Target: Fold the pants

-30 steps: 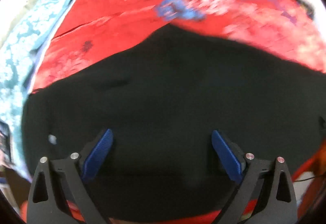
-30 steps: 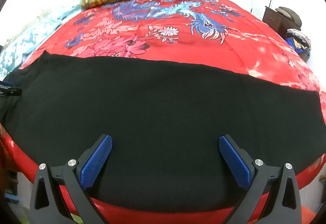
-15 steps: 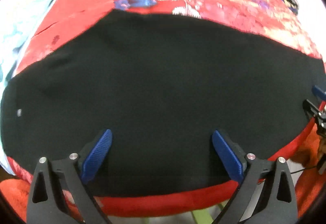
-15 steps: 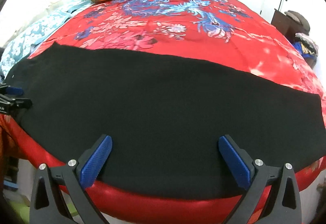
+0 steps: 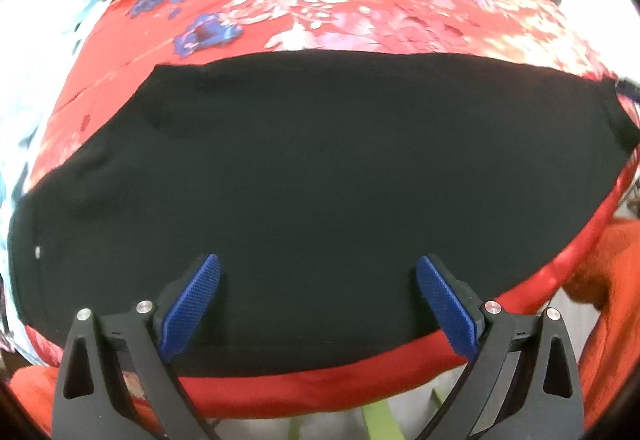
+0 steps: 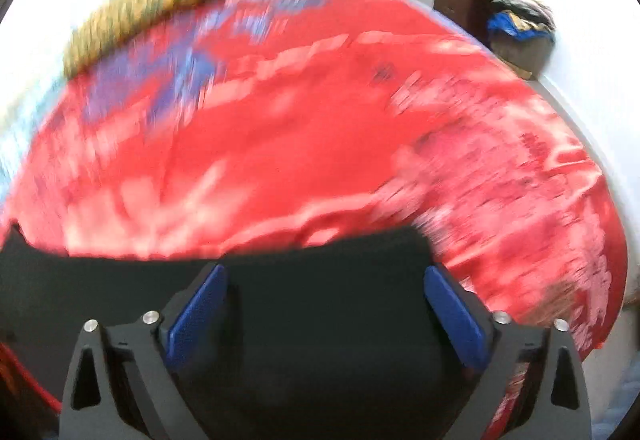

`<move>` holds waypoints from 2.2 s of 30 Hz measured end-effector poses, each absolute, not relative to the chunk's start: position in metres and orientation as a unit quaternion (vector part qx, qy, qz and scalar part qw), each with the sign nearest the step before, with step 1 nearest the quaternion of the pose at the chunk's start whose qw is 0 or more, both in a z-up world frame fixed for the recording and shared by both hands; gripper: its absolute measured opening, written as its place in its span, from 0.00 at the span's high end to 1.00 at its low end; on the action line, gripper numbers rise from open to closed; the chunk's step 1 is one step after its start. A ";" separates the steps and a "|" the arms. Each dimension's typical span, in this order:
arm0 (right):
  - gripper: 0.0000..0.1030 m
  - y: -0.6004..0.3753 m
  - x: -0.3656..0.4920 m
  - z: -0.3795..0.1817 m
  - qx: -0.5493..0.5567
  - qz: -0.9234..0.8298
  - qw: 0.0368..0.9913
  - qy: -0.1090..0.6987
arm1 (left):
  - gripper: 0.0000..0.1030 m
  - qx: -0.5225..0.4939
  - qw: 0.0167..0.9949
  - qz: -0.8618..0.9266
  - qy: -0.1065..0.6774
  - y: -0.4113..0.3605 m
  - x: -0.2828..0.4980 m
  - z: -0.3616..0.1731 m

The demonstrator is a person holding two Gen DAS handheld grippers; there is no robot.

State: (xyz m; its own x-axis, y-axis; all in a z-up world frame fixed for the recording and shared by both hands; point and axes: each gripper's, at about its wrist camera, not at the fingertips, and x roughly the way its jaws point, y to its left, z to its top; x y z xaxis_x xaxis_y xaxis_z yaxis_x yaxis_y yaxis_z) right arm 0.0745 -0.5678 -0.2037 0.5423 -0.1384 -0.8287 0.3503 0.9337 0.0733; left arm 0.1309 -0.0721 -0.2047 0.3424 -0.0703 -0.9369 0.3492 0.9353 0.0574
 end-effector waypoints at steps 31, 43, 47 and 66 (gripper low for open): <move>0.46 -0.649 0.057 -0.245 0.308 0.112 0.785 0.525 | 0.03 0.120 0.806 -0.118 0.568 -0.092 0.135 -0.210; 0.82 -0.608 0.038 -0.211 0.417 0.151 0.774 0.452 | 0.03 0.079 0.820 -0.119 0.555 -0.071 0.137 -0.201; 0.82 -0.550 0.033 -0.188 0.483 0.207 0.753 0.396 | 0.03 0.034 0.829 -0.103 0.549 -0.042 0.144 -0.199; 0.39 -0.134 0.154 -0.221 0.374 0.244 0.757 0.476 | 0.03 -0.156 0.844 -0.036 0.512 0.119 0.148 -0.197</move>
State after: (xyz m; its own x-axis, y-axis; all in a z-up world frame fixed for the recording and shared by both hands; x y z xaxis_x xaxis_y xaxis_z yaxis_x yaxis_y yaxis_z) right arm 0.1539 -0.1339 -0.2211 0.4272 0.7261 -0.5387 -0.0136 0.6009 0.7992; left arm 0.1480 0.1187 -0.1973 0.4736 -0.2211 -0.8525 -0.0988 0.9485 -0.3009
